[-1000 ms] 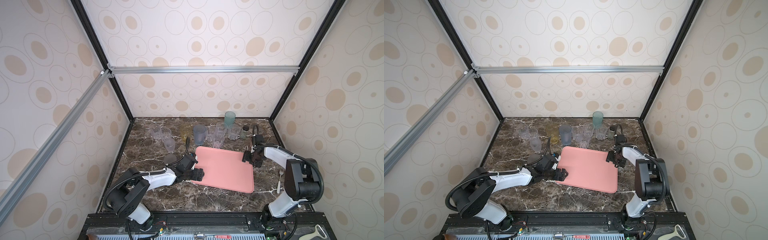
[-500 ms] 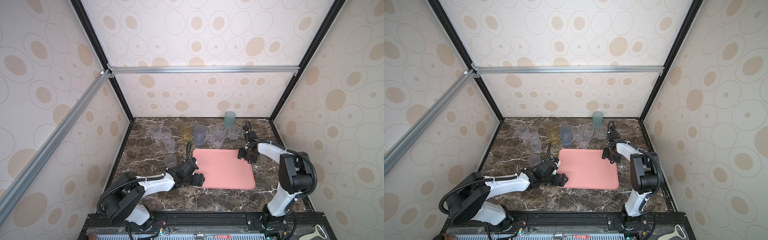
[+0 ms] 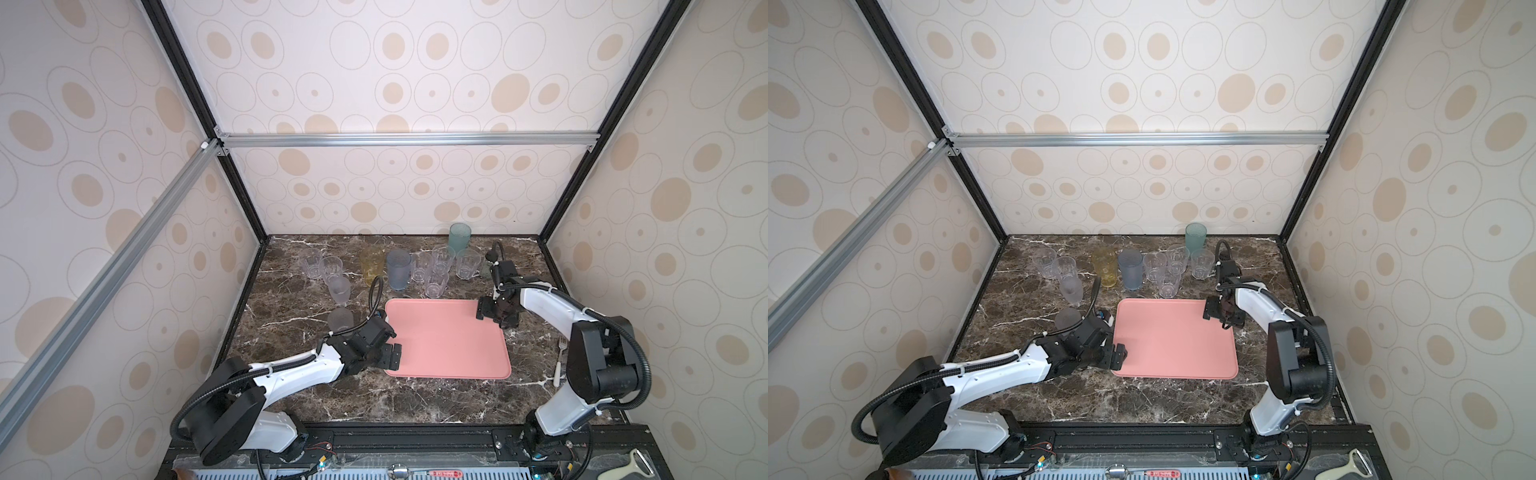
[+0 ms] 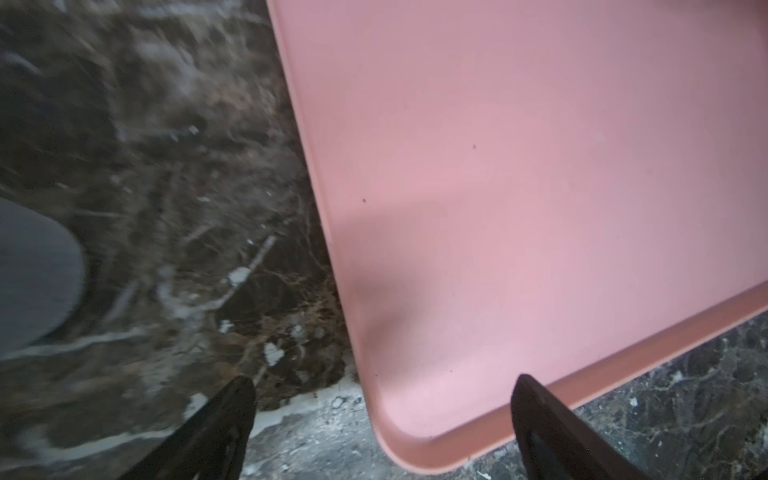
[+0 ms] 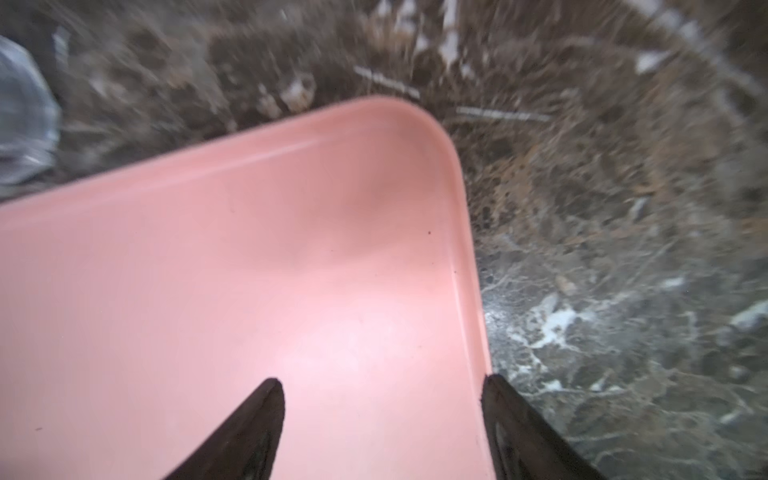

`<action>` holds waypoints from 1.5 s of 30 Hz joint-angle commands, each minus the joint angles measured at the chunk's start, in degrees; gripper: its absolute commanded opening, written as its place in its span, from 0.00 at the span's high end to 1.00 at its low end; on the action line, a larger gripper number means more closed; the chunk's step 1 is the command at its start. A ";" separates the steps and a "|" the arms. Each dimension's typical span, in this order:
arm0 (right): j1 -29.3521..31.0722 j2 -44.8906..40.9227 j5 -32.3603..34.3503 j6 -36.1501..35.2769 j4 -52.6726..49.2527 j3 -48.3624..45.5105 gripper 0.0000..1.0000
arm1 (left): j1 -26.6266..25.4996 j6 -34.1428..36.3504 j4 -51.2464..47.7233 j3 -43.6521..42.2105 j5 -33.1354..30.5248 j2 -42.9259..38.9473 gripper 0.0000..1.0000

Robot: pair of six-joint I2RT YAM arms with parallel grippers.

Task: Place the glasses into the tray

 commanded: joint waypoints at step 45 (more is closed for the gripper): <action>8.98 4.69 5.88 1.55 -3.41 18.64 0.42 | 9.32 6.42 -13.03 69.61 2.05 53.18 0.58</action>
